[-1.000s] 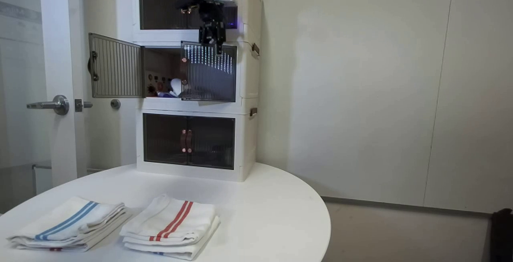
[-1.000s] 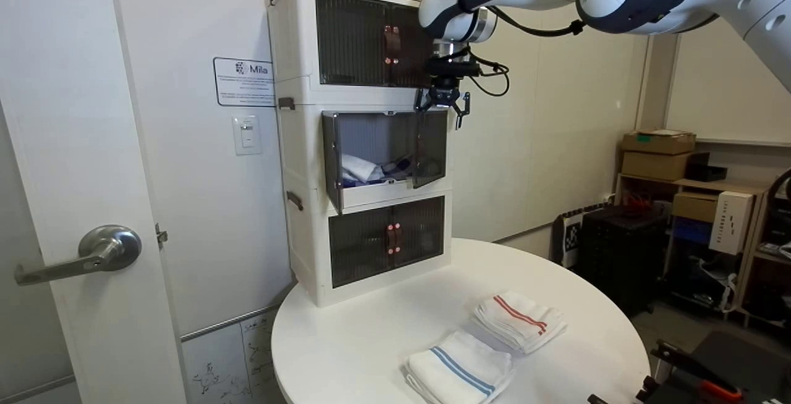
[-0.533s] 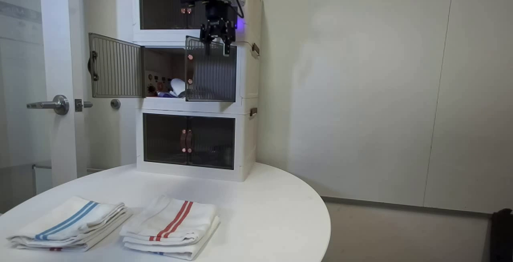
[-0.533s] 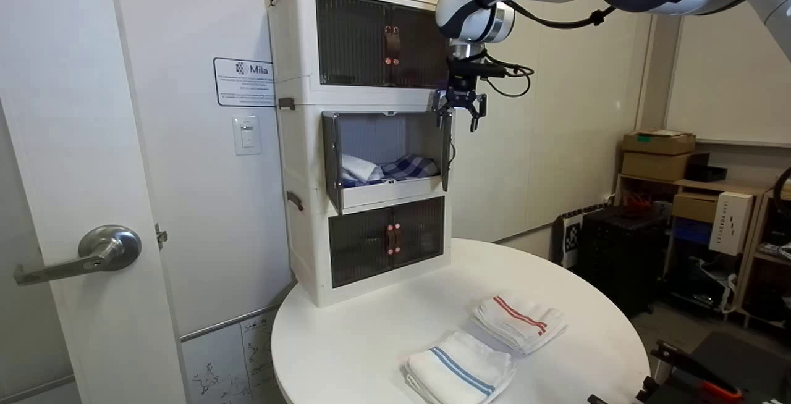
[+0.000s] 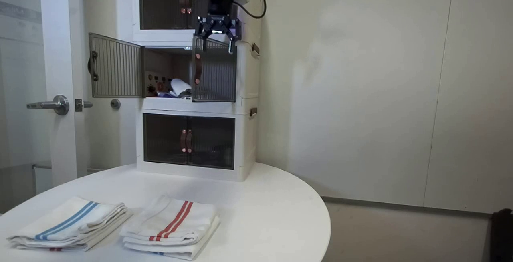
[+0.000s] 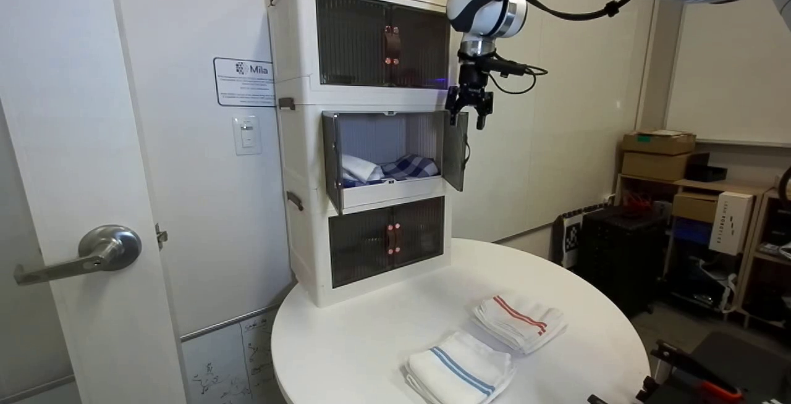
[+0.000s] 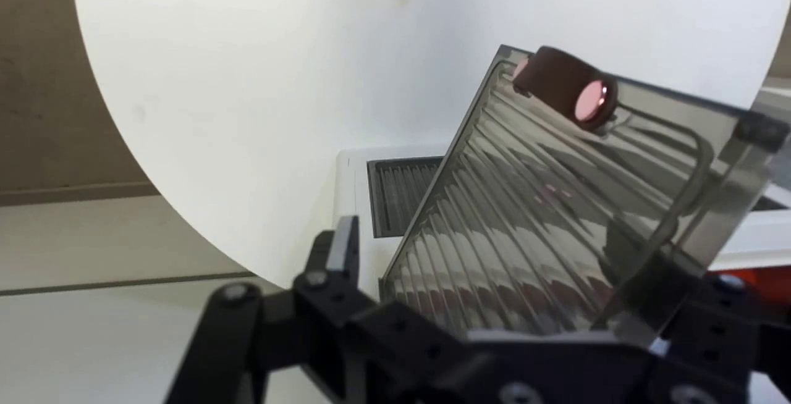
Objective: Open the right cupboard
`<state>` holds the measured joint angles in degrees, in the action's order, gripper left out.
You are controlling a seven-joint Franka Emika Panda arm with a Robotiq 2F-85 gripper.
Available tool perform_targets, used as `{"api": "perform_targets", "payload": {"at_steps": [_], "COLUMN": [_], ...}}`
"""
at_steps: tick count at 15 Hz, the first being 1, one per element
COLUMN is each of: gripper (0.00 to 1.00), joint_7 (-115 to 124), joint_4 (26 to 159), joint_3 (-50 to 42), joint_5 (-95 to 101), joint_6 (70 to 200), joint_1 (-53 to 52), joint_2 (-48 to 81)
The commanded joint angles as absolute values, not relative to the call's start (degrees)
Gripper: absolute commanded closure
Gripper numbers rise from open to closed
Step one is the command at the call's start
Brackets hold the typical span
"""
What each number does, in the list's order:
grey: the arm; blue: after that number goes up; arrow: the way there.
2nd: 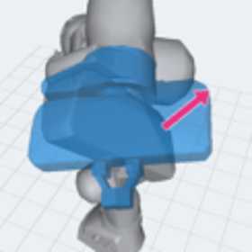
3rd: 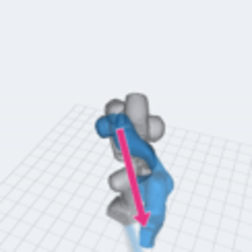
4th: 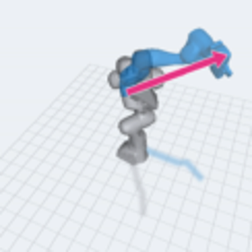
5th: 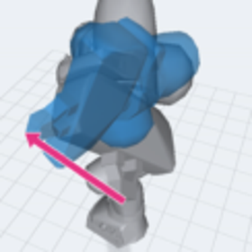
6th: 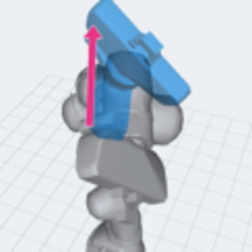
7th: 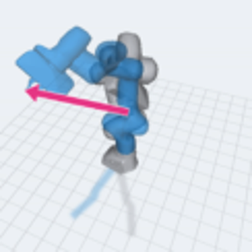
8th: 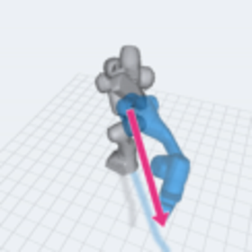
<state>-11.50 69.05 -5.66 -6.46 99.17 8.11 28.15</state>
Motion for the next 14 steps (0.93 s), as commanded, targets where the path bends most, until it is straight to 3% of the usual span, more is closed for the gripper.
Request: {"api": "perform_targets", "payload": {"at_steps": [1, 14], "gripper": [0.00, 0.00], "joint_7": [-23.0, -41.4], "joint_4": [67.5, 63.0], "joint_3": [-3.7, -4.9], "joint_5": [-5.2, -0.9], "joint_6": [93.5, 88.8], "joint_1": [11.4, 17.7], "joint_2": [27.6, 28.3]}}
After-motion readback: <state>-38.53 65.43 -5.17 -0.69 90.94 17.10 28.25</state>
